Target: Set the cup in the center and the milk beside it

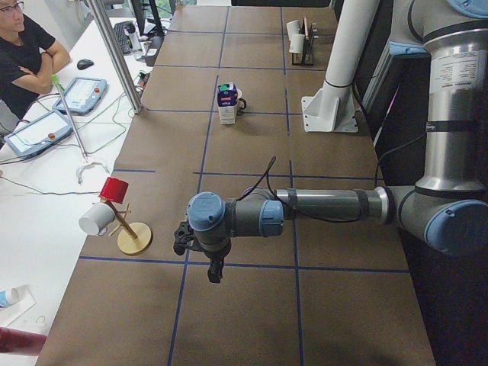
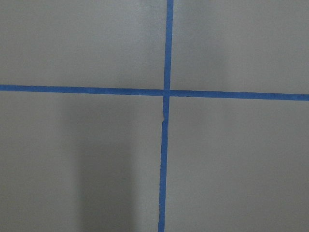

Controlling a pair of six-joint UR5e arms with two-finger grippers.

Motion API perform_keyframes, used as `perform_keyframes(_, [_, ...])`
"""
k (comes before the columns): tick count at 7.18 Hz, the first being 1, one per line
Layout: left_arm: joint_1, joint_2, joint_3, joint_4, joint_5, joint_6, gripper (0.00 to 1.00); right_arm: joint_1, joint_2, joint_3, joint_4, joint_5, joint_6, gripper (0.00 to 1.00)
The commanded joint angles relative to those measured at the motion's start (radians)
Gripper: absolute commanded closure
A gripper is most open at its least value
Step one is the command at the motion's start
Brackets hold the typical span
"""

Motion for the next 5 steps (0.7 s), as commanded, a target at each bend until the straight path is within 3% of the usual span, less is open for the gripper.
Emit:
perform_keyframes(1, [-0.001,0.002,0.001,0.000,0.003,-0.005,0.00,0.000,0.001,-0.008,0.000,-0.001,0.000,0.00])
perform_keyframes(5, [-0.002,0.003,-0.001,0.000,0.004,-0.005,0.00,0.000,-0.002,-0.066,0.021,-0.004,0.002,0.00])
